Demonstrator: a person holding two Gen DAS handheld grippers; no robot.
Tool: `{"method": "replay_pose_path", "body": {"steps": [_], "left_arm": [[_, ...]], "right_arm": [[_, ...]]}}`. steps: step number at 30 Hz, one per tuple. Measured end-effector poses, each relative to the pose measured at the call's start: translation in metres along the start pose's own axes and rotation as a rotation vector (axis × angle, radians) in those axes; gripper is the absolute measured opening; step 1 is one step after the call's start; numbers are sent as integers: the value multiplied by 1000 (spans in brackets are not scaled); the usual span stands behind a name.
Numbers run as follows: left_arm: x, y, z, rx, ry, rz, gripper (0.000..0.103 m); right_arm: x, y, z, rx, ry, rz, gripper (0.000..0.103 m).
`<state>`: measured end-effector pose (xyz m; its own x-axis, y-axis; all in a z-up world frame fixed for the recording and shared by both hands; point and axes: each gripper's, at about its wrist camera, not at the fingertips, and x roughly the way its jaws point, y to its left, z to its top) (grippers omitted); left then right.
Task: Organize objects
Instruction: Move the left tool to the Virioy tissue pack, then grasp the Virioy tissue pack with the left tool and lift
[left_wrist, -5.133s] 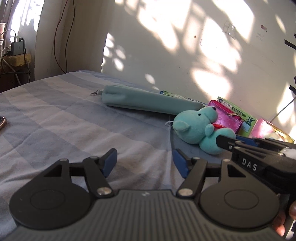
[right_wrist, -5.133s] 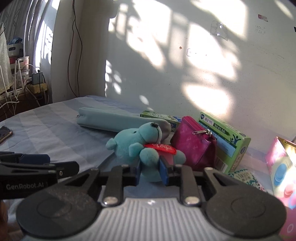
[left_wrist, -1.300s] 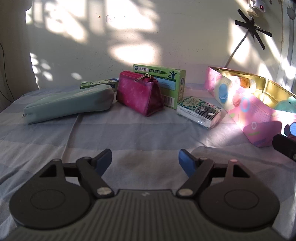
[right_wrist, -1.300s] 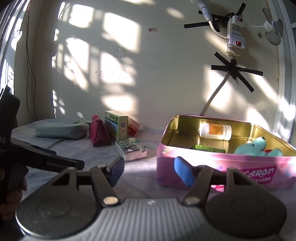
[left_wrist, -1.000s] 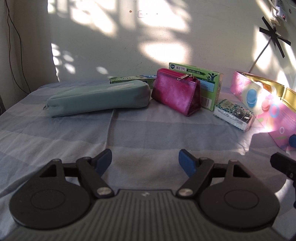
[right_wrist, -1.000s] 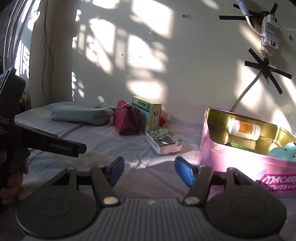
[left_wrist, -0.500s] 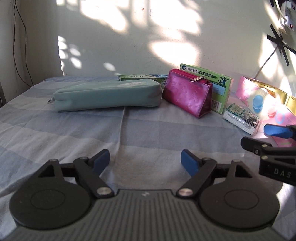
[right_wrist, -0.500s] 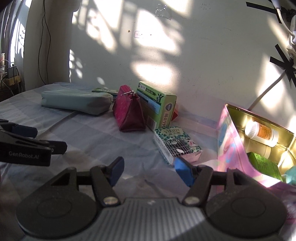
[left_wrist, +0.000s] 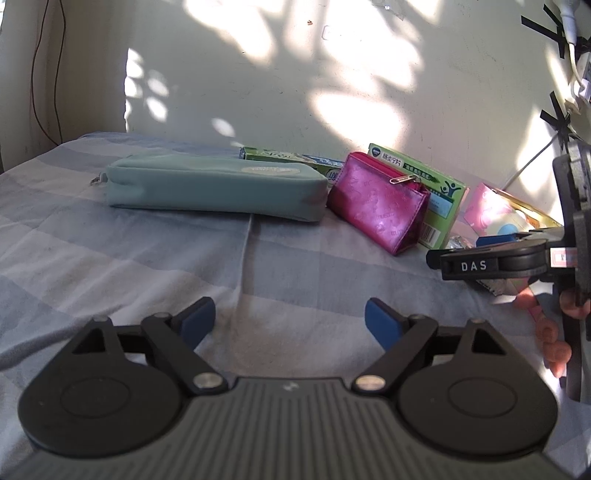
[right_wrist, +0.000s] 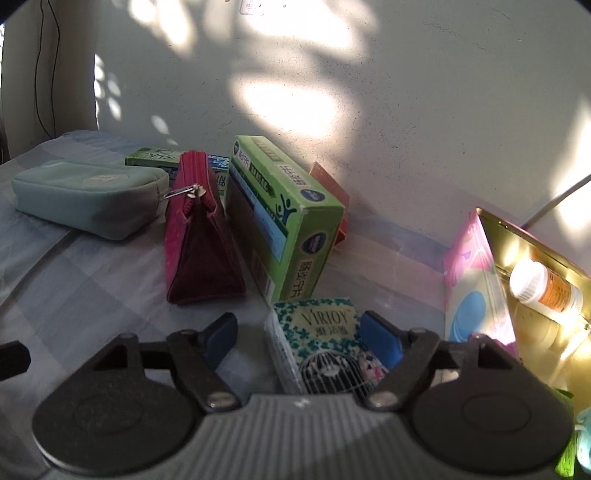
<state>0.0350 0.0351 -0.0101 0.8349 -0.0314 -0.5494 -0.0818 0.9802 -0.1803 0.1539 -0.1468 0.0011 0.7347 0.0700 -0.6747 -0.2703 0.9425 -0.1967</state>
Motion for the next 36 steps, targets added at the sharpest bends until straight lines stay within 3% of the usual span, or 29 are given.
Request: {"method": "replay_pose_path", "body": {"steps": [6,10,13,16,21,24,26,31,34,36], "left_arm": [[0,1,0,-6,-1,-7,91],[-1,2,0,-11,-2,-11,91],[0,3,1,-18,-4,-16,91],[0,4,1,-23,-5,-23,91],[0,5,1,-26,-5,-31,91],[0,4,1,-22,-5,-33,91],[-1,3,0,-18,-6,-39,90],[-3,3,0,-7,-5,-104,88],[-7,1,-2,7,29,-197,73],[-14,-2,-6,-11,69,-269,69]], "right_arm": [[6,-24,-2,123,35,54,74],[4,-35,-7,194,47,116,62],[-10,-25,-15,156,37,147,61],[-34,-6,-30,71,5,232,61],[-83,29,-68,-120,-41,434,64],[-109,33,-86,-153,-57,518,68],[-124,28,-97,-124,-88,504,85],[-137,2,-122,17,-75,491,87],[-144,-5,-137,51,-96,471,87],[-150,-2,-144,51,-111,461,85]]}}
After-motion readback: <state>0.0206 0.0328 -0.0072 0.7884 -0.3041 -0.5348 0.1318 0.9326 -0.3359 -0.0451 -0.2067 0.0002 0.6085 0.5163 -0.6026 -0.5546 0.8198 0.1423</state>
